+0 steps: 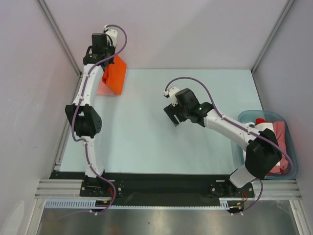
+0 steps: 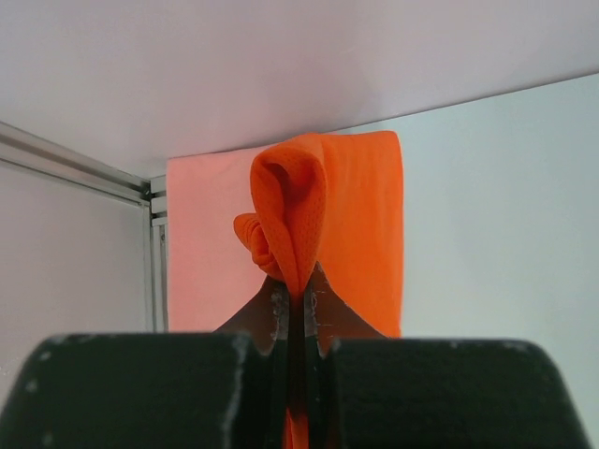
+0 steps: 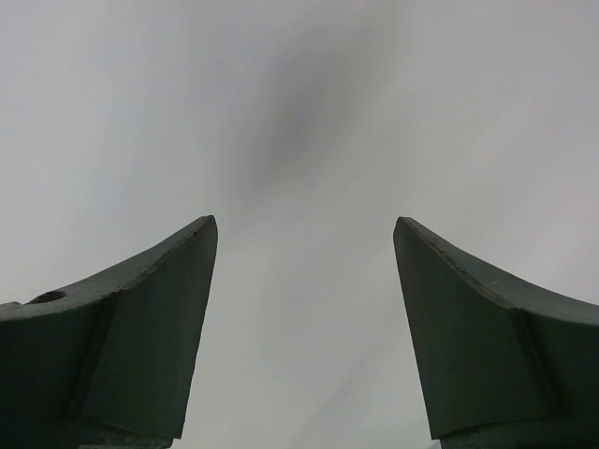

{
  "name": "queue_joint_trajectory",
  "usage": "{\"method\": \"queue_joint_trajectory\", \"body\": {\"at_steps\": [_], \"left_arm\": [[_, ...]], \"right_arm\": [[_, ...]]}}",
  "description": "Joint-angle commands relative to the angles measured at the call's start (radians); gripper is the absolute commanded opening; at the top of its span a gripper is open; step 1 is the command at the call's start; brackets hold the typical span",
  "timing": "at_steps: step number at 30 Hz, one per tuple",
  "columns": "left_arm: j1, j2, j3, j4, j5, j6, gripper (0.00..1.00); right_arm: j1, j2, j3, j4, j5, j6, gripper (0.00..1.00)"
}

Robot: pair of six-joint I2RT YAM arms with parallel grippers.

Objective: Fold and stack the t-shirts
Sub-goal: Neatly place the folded tshirt to the corner

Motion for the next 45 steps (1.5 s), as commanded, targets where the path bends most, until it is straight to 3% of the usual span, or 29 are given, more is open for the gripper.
{"method": "queue_joint_trajectory", "body": {"at_steps": [1,31,45], "left_arm": [[0.02,0.006,0.033,0.07,0.019,0.028,0.0],[0.158,0.162,0.141,0.143,0.134,0.002,0.0],[0.193,0.201,0.132,0.215,0.119,-0.005,0.0]], "right_arm": [[0.003,0.014,0.063,0.005,-0.001,0.02,0.8],[0.053,0.181,0.221,-0.048,0.014,0.048,0.8],[0.053,0.267,0.302,-0.077,-0.007,0.024,0.8]]}}
